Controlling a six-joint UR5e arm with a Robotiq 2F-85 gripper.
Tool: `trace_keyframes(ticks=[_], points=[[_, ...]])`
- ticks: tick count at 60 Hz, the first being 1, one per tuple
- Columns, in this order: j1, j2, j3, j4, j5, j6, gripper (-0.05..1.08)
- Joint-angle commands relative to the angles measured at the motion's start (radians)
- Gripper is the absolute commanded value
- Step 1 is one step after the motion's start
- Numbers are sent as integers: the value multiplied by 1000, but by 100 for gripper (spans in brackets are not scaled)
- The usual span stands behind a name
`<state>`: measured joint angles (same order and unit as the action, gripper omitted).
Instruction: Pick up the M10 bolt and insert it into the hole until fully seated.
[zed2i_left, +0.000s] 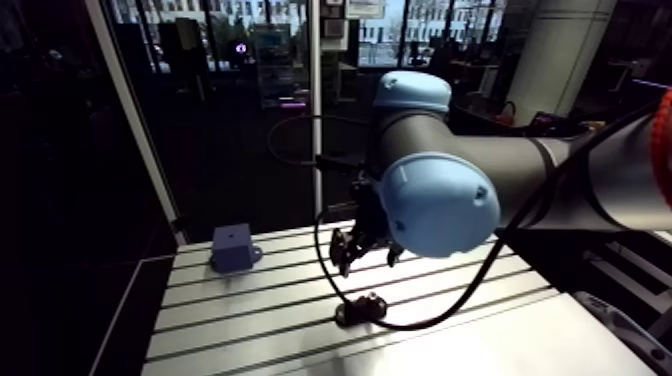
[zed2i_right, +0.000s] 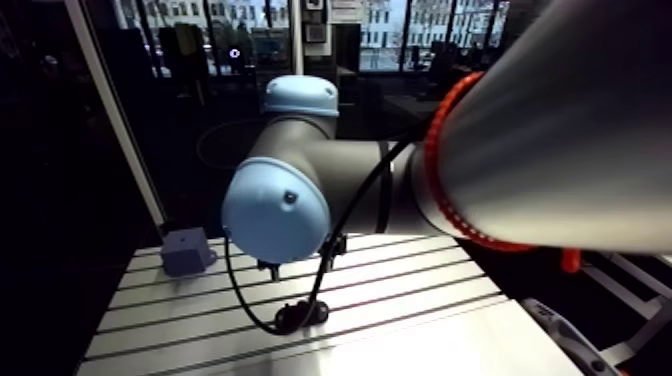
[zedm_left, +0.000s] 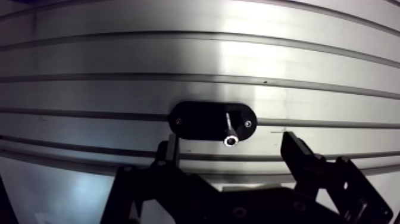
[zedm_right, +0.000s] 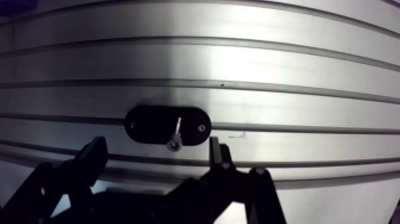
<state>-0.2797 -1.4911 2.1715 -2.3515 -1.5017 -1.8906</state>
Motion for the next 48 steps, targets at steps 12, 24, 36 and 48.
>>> trace_keyframes(ticks=[12, 24, 36, 48], points=[[-3, 25, 21, -45, -1, -3, 33], [-3, 34, 29, -53, -1, -3, 38], [-3, 41, 38, -72, -2, 0, 41], [-5, 39, 57, -93, -21, 0, 41]])
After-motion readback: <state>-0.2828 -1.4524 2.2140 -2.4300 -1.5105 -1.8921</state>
